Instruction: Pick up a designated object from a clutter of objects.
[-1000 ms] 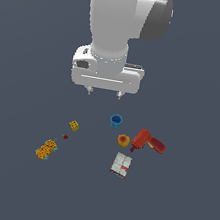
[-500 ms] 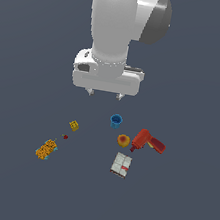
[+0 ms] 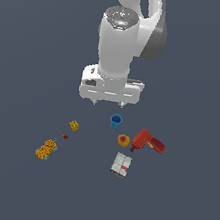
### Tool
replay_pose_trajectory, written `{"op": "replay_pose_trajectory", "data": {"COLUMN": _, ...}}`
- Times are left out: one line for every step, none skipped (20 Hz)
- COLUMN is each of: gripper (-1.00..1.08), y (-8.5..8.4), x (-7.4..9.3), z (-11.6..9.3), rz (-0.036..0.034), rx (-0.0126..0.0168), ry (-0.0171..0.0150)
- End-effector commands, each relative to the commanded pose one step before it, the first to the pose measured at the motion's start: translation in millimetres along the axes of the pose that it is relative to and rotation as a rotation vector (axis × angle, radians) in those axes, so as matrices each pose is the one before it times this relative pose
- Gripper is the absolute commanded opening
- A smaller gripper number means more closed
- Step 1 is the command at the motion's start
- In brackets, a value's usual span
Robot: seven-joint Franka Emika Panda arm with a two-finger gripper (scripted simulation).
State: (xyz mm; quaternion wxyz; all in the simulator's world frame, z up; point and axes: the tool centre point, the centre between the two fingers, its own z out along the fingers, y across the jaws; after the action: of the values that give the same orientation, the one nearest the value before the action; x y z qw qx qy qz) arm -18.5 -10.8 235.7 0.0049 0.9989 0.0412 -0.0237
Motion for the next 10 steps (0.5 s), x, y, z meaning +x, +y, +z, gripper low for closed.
{"op": "replay_pose_trajectory", "data": {"gripper": 1.00, "y": -6.11, "x": -1.73, "z": 17.72, "rz": -0.02836, "rx": -0.00115, "ry": 0.00470}}
{"op": "replay_pose_trajectory", "data": {"gripper": 1.00, "y": -2.79, "x": -1.00, "z": 7.82, "rz": -0.01278, "rx": -0.00044, "ry": 0.00230}}
{"op": "replay_pose_trajectory", "data": {"gripper": 1.00, "y": -2.98, "x": -1.22, "z": 8.16, "rz": -0.01350, "rx": -0.00039, "ry": 0.00243}}
{"op": "replay_pose_trajectory", "data": {"gripper": 1.00, "y": -3.09, "x": -1.42, "z": 8.24, "rz": -0.01380, "rx": -0.00033, "ry": 0.00249}}
{"op": "replay_pose_trajectory", "data": {"gripper": 1.00, "y": -3.14, "x": -1.59, "z": 8.13, "rz": -0.01382, "rx": -0.00025, "ry": 0.00251}}
{"op": "replay_pose_trajectory", "data": {"gripper": 1.00, "y": -3.18, "x": -1.76, "z": 8.03, "rz": -0.01382, "rx": -0.00018, "ry": 0.00252}}
{"op": "replay_pose_trajectory", "data": {"gripper": 1.00, "y": -3.24, "x": -1.92, "z": 7.92, "rz": -0.01385, "rx": -0.00010, "ry": 0.00253}}
{"op": "replay_pose_trajectory", "data": {"gripper": 1.00, "y": -3.29, "x": -2.09, "z": 7.81, "rz": -0.01385, "rx": -0.00003, "ry": 0.00255}}
{"op": "replay_pose_trajectory", "data": {"gripper": 1.00, "y": -3.32, "x": -2.22, "z": 7.62, "rz": -0.01375, "rx": 0.00005, "ry": 0.00254}}
{"op": "replay_pose_trajectory", "data": {"gripper": 1.00, "y": -3.22, "x": -2.26, "z": 7.14, "rz": -0.01311, "rx": 0.00012, "ry": 0.00244}}
